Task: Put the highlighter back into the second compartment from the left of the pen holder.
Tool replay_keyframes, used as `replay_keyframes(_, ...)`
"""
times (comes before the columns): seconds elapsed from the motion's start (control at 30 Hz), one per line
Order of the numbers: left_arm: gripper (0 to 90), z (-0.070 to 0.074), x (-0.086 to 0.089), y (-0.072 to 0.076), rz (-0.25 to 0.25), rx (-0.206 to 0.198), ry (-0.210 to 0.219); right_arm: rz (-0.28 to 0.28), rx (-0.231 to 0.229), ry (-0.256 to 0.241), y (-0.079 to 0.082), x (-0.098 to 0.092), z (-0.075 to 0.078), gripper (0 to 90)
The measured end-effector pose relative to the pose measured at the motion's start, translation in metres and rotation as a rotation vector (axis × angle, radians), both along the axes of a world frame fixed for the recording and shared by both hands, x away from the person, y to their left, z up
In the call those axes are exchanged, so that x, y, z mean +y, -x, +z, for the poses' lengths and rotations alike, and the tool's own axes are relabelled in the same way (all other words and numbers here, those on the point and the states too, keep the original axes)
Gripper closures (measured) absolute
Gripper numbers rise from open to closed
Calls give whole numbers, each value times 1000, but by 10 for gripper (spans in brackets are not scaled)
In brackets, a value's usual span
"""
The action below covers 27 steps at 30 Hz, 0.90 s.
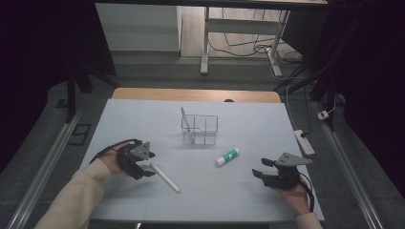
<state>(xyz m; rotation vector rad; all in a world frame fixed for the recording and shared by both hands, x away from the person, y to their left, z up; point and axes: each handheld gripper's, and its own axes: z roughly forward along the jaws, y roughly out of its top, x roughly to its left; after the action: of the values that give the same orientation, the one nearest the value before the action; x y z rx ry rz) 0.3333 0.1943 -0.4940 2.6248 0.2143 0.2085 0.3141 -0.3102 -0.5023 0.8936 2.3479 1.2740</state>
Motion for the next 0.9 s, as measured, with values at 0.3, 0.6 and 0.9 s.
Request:
replay_keyframes(0.3, 339, -4, -11, -8, -60, -4, -60, 3, 8, 0, -1, 0, -1, 376)
replay_keyframes(0.6, 388, -6, -21, -12, -145, -16, -126, 6, 16, 3, -1, 1, -3, 376)
replay_keyframes(0.9, 448, -9, -26, -17, -218, -6, -173, 8, 21, 6, -1, 1, -4, 377)
